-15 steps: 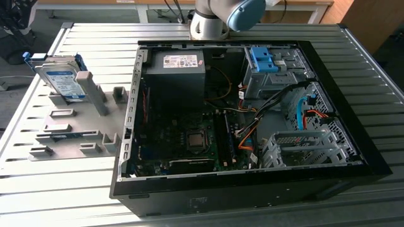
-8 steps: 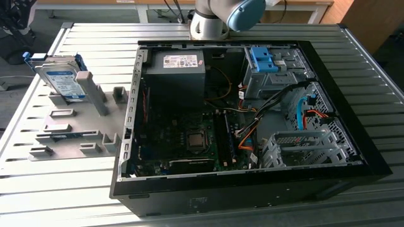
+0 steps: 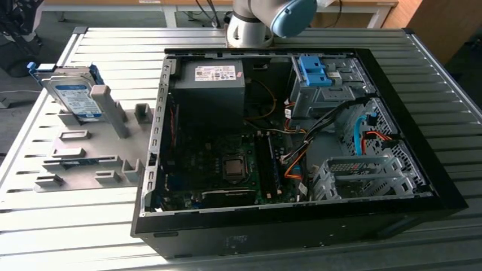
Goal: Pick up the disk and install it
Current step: 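Pick up the disk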
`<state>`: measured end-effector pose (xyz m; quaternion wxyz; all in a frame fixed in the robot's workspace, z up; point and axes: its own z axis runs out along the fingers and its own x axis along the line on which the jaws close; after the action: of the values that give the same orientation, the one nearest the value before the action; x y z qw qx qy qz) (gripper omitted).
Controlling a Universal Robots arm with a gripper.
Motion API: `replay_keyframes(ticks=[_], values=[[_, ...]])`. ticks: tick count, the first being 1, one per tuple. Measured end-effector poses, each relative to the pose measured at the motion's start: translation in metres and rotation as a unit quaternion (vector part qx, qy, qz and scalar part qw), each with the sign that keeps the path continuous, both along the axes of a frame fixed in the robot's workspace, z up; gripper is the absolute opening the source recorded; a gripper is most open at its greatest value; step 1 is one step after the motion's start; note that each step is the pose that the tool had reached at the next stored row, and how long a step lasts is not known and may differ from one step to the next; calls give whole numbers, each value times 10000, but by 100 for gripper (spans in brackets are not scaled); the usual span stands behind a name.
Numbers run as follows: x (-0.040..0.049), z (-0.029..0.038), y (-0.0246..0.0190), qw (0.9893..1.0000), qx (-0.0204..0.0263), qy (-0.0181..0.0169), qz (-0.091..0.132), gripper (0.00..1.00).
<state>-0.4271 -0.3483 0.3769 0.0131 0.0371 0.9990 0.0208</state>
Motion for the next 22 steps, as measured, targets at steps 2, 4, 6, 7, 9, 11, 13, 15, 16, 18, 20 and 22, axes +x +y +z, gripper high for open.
replay_keyframes(ticks=[2, 4, 6, 7, 9, 11, 13, 15, 16, 18, 20, 22], values=[[0, 0, 0, 10000, 0, 0, 32, 11], [-1, 1, 0, 10000, 0, 1, 90, 11], [-1, 0, 0, 9998, 0, 1, 209, 11], [-1, 0, 0, 9996, 0, 0, 297, 11], [-1, -1, 0, 9988, 0, 0, 485, 11], [-1, -1, 0, 9980, 0, 0, 629, 11], [-1, 0, 0, 9980, 0, 0, 638, 11], [-1, 0, 0, 9980, 0, 0, 639, 11], [-1, 0, 0, 9980, 0, 0, 640, 11], [-1, -1, 0, 9979, 0, 0, 645, 11], [-1, -1, 0, 9979, 0, 0, 652, 11], [-1, 0, 0, 9978, 0, 0, 662, 11]])
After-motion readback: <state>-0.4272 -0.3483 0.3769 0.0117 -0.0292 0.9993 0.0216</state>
